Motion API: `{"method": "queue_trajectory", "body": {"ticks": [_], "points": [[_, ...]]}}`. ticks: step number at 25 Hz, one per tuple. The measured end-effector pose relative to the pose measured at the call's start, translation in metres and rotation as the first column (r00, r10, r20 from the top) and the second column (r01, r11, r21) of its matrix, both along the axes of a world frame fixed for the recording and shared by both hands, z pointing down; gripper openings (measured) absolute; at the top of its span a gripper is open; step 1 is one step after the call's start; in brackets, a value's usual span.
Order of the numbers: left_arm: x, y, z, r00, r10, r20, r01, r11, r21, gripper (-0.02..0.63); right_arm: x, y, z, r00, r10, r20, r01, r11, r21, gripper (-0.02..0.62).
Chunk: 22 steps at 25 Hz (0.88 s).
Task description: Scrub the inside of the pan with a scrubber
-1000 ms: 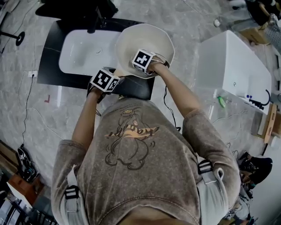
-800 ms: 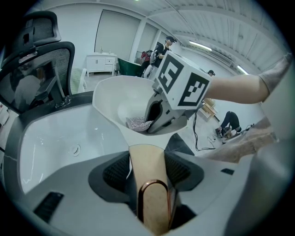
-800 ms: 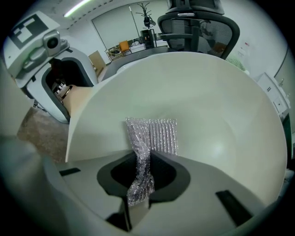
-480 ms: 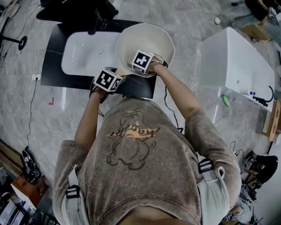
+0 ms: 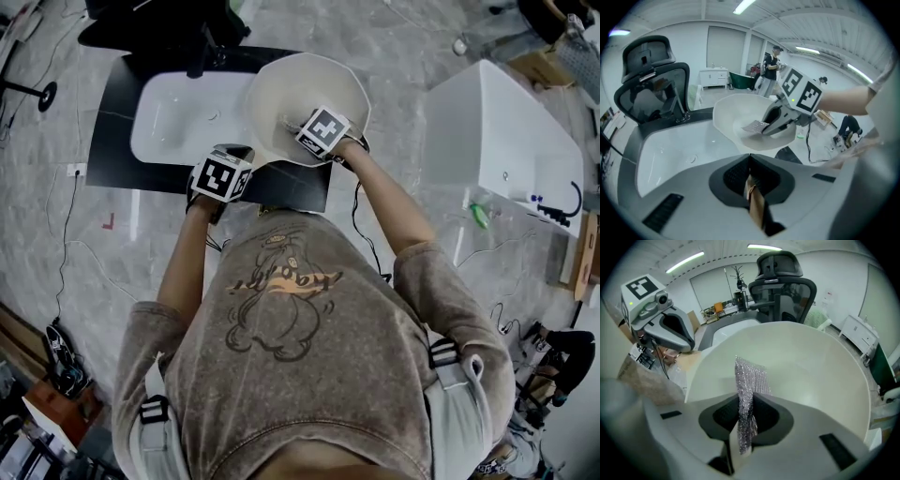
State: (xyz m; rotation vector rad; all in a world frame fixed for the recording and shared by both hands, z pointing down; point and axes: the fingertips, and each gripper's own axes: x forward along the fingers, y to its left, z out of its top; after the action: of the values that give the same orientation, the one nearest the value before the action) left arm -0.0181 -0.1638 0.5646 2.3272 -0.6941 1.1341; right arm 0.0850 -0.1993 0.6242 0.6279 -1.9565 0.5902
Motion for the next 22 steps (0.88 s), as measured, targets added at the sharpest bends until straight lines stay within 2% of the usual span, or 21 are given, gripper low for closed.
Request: {"method": "queue_trajectory", "body": {"ticks": [3,7,14,18,22], "points": [[0.001,-0.006,-0.010,0.993,-0.071,-0.097,0.068,0.997,-0.032,0.017,0.008,-0.007,-0.016,0.991,0.110,0.079,-0.113,0.993,0.031,0.080],[0.002,-0.019,-0.024,0.986,-0.116,-0.119,0.121,0.992,0.032,0.017,0.014,-0.008,-0.038,0.952,0.230,0.202,-0.245,0.968,0.057,0.077],[0.008,-0.033,-0.050,0.977,-0.147,-0.156,0.169,0.977,0.131,0.017,0.006,0.007,-0.092,0.902,0.260,0.344,-0.338,0.921,0.193,0.077],[0.010,-0.039,-0.071,0.966,-0.155,-0.206,0.196,0.961,0.197,0.017,0.001,0.014,-0.138,0.846,0.257,0.467,-0.422,0.859,0.292,0.077],[0.019,-0.040,-0.095,0.948,-0.134,-0.290,0.217,0.936,0.276,0.017,0.006,0.021,-0.176,0.792,0.244,0.559,-0.512,0.764,0.392,0.077]]}}
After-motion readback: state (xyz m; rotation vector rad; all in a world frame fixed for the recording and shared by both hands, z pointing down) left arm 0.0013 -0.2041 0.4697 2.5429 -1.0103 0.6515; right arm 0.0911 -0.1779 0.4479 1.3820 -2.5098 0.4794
